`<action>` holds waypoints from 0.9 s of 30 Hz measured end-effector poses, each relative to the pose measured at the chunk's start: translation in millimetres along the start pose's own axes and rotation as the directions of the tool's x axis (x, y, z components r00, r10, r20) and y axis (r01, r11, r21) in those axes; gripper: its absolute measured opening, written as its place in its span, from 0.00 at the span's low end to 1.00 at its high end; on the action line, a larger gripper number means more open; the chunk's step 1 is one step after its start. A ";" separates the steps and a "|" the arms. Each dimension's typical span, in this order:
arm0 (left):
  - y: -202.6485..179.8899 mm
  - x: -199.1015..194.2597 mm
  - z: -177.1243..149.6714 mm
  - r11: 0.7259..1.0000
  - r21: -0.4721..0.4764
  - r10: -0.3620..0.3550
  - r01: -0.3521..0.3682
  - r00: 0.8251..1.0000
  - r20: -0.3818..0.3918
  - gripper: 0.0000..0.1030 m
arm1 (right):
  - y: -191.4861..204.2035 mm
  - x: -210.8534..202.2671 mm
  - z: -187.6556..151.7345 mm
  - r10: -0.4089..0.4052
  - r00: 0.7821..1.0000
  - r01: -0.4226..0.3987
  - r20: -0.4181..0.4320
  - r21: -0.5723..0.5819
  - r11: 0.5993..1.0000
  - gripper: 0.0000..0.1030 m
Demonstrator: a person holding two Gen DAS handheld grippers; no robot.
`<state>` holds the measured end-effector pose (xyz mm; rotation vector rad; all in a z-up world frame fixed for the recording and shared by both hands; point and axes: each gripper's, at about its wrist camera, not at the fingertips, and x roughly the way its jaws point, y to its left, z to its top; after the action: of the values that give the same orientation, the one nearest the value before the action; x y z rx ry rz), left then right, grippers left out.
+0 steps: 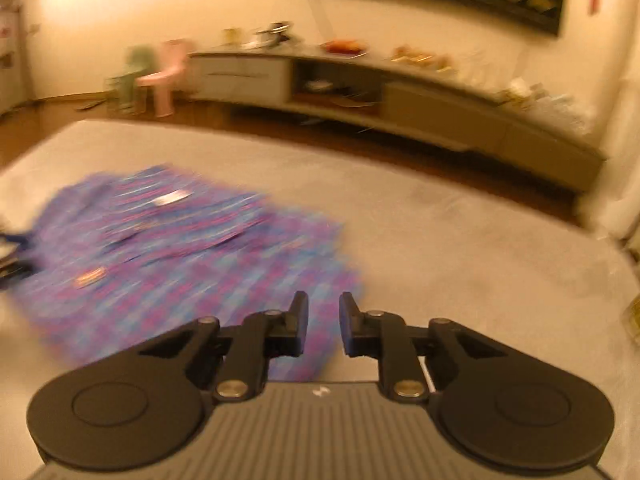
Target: Fold clothes
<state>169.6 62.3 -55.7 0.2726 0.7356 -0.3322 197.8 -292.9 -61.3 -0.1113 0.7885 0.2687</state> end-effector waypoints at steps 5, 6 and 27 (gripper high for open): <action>12.2 -1.8 -6.4 0.999 -0.047 -0.021 0.022 1.000 0.018 0.49 | 15.2 18.3 -39.3 -0.007 0.998 0.007 -0.066 -0.009 1.000 0.12; 13.8 -2.7 -8.7 0.998 -0.053 -0.024 0.025 0.999 0.028 0.49 | 16.4 19.2 -40.2 -0.019 0.998 0.019 -0.062 -0.006 1.000 0.12; -66.9 -104.8 11.3 0.955 -0.296 0.004 0.008 0.999 0.039 0.99 | 103.9 -96.9 -84.9 -0.125 0.989 0.117 0.075 0.103 0.988 0.86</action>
<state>77.8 18.1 16.5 -0.0189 0.7359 -0.2242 45.4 -229.2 -51.6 -0.0545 0.7100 0.1181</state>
